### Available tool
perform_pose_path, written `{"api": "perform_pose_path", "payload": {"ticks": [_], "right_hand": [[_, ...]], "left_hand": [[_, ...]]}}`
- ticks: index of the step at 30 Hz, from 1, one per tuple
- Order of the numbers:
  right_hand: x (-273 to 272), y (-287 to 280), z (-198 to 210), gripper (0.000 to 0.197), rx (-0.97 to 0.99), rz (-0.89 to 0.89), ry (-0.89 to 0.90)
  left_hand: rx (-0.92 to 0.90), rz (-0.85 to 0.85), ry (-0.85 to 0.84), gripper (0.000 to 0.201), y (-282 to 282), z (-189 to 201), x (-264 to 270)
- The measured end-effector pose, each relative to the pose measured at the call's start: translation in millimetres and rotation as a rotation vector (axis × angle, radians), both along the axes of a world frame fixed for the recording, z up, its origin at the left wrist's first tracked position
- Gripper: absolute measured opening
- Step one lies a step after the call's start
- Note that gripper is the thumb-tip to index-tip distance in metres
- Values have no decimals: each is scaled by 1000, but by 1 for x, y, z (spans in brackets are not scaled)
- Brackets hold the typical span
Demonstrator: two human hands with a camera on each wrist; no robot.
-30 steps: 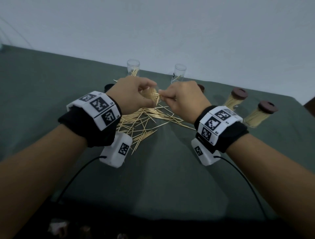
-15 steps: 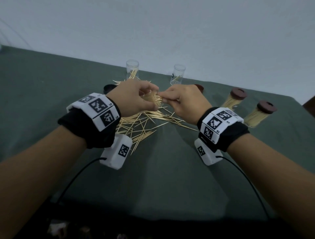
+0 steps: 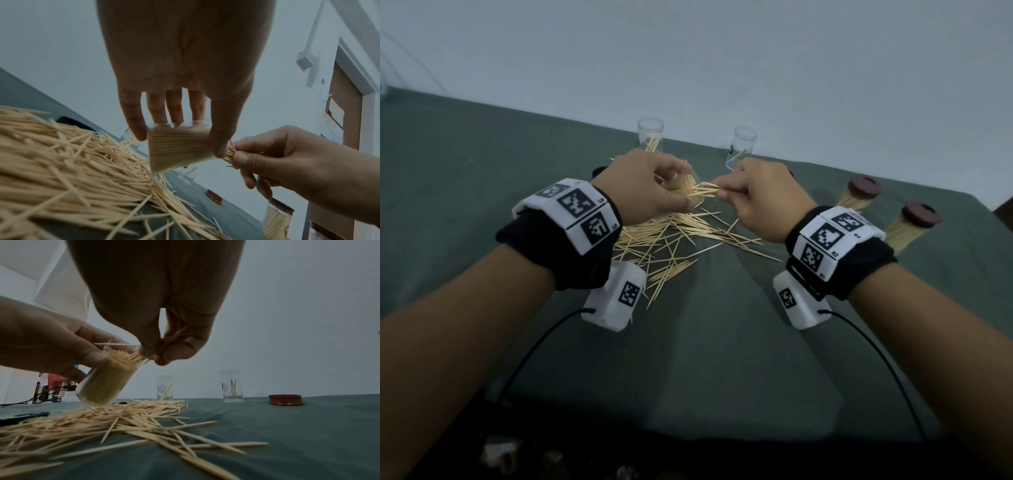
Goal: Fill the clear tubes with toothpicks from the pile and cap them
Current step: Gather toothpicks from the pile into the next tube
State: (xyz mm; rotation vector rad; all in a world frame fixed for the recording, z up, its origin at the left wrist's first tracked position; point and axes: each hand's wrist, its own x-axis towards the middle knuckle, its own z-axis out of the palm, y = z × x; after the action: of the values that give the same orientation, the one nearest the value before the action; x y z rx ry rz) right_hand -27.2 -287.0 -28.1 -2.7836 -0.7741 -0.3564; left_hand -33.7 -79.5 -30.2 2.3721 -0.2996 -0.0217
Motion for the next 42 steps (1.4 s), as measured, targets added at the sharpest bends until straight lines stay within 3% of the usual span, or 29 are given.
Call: {"api": "perform_pose_path", "payload": {"ticks": [8,16,21,29,36,42], "right_hand": [[-4,10,7,15,93,13,28],[-4,10,4,25,109,35,37],[-7,13,8,17,233,62,-3],[-2,11,7,18,211,5,-12],[-7,14,7,19,358,38,-11],[-3,13,-1,16,346,25,-57]], "left_hand": [[-11,-46,-10,61,-7,0,-5],[-13,-46,-12,59,-7,0,-5],[-18,-60,-9,57,-10,0,-6],[-15,-45,-16,57,-10,1,-5],[-27,-14,-8,56,-3,-2,-3],[-92,-105,13,53,-9,1,-7]]}}
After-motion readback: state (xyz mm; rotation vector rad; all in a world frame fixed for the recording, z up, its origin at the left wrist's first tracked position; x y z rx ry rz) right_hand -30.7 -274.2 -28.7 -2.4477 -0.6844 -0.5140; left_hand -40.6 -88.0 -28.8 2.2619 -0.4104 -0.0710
